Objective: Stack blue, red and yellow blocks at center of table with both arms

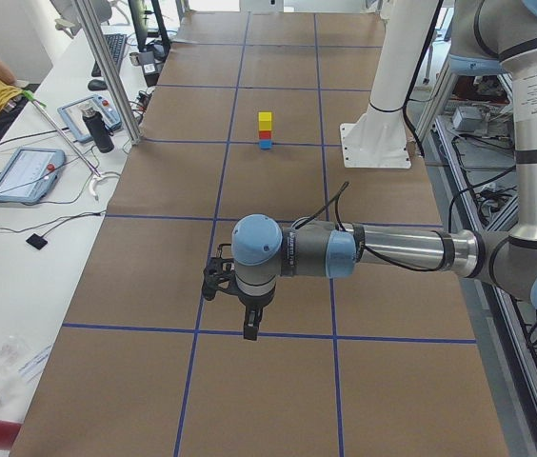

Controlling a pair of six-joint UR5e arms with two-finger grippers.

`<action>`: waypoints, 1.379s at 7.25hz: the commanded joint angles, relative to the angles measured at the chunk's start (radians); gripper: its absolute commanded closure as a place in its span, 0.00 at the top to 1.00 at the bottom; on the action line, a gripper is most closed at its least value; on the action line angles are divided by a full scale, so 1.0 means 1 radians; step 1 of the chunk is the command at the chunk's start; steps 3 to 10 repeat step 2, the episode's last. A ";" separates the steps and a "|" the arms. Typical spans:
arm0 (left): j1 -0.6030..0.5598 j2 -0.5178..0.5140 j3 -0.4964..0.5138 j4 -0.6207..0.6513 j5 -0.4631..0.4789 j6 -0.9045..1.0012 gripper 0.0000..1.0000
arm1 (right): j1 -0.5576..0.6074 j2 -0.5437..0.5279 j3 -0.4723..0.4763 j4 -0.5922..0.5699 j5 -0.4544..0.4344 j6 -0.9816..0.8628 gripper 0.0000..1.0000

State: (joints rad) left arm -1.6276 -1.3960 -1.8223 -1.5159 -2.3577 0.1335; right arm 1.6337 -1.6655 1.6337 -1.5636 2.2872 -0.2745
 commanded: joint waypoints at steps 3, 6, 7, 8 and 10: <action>0.000 0.000 -0.002 -0.001 0.000 0.000 1.00 | 0.000 0.000 0.000 0.001 0.000 0.001 0.99; 0.000 0.000 -0.002 -0.001 0.000 0.000 1.00 | 0.000 0.000 0.000 0.001 0.000 0.001 0.99; 0.000 0.000 -0.002 -0.001 0.000 0.000 1.00 | 0.000 0.000 0.000 0.001 0.000 0.001 0.99; 0.000 0.000 -0.002 -0.001 0.000 0.000 1.00 | 0.000 0.000 0.000 0.001 0.000 0.001 0.99; 0.000 0.000 -0.002 -0.001 0.000 0.000 1.00 | 0.000 0.000 0.000 0.001 0.000 0.001 0.99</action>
